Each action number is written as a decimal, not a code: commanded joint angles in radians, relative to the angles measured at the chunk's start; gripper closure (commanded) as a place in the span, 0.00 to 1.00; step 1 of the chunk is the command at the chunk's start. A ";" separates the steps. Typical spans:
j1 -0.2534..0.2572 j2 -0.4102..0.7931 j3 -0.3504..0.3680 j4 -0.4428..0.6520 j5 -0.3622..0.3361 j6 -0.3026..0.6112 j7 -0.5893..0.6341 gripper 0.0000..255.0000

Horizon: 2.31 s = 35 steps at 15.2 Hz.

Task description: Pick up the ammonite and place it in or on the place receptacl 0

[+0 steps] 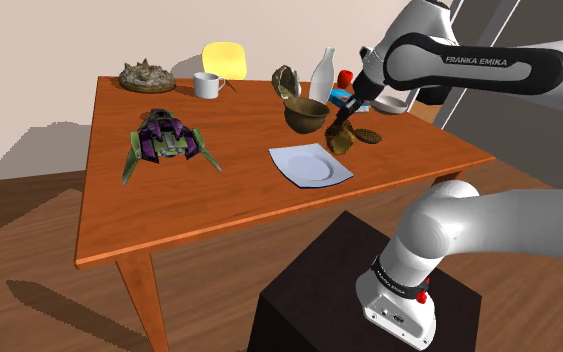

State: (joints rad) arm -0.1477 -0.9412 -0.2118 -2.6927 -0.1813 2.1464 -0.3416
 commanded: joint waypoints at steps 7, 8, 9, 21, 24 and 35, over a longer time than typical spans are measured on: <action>0.011 0.009 0.016 0.110 0.017 -0.101 -0.001 1.00; 0.012 0.012 0.017 0.125 0.018 -0.113 -0.001 1.00; 0.014 0.014 0.019 0.140 0.020 -0.125 -0.001 1.00; 0.034 0.130 0.015 0.330 0.037 -0.198 -0.014 1.00; 0.051 0.254 -0.013 0.412 0.043 -0.154 -0.030 1.00; 0.090 0.543 -0.086 0.596 0.092 -0.046 -0.088 1.00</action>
State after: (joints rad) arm -0.0579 -0.4004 -0.2968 -2.0853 -0.0889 2.0848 -0.4298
